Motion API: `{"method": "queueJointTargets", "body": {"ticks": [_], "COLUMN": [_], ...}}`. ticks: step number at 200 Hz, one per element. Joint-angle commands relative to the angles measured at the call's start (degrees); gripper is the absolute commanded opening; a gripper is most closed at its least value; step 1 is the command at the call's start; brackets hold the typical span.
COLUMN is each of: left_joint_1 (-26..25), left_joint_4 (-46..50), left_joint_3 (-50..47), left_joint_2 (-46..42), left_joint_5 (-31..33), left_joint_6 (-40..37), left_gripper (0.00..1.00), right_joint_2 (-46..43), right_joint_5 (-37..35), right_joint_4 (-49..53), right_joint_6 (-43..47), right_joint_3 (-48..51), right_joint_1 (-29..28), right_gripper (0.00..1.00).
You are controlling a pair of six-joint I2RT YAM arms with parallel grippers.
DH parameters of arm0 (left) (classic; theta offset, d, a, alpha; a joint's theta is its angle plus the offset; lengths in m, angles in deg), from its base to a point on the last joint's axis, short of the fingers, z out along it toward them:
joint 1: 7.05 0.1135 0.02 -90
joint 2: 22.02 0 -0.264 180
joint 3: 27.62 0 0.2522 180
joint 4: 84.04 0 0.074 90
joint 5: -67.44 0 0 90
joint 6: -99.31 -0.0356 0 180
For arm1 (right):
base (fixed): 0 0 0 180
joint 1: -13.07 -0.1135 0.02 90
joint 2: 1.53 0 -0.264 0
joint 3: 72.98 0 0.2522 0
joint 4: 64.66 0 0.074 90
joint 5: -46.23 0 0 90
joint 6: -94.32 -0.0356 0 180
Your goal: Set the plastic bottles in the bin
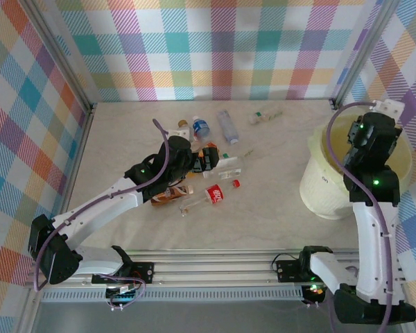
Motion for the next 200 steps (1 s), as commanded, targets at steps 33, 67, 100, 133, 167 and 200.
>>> {"method": "queueJointTargets", "body": {"ticks": [33,67,100,133,167,200], "left_joint_1": [-0.61,-0.61,-0.61,-0.60,-0.72,-0.71], "left_joint_4": [-1.78,-1.98,-4.98,-9.92,-10.38,-9.36], "left_joint_3": [0.28,1.12,1.91,2.06,2.15,2.37], "left_joint_2": [0.02,1.29,2.67,3.41,2.81,2.40], "left_joint_5": [0.01,-1.42,-10.57,-20.49,-21.31,-20.08], "left_joint_6": [0.58,1.12,-1.57,-3.11,-4.96,-5.98], "left_gripper": [1.00,1.00,1.00,1.00,1.00,1.00], "right_joint_2": [-1.49,-1.36,0.31,1.63,2.47,2.58], "right_joint_5": [-3.81,-3.67,-3.77,-5.17,-5.35,-5.80], "right_joint_4": [-0.75,-4.86,-3.16,-1.52,-0.86,-0.25], "right_joint_6": [1.05,2.17,-0.87,-3.39,-3.99,-4.69], "right_joint_3": [5.49,10.13,10.83,11.14,11.80,12.14], "right_joint_1": [6.79,10.91,12.79,13.61,15.00,15.39], "right_gripper": [0.44,0.44,0.48,0.54,0.60,0.73]}}
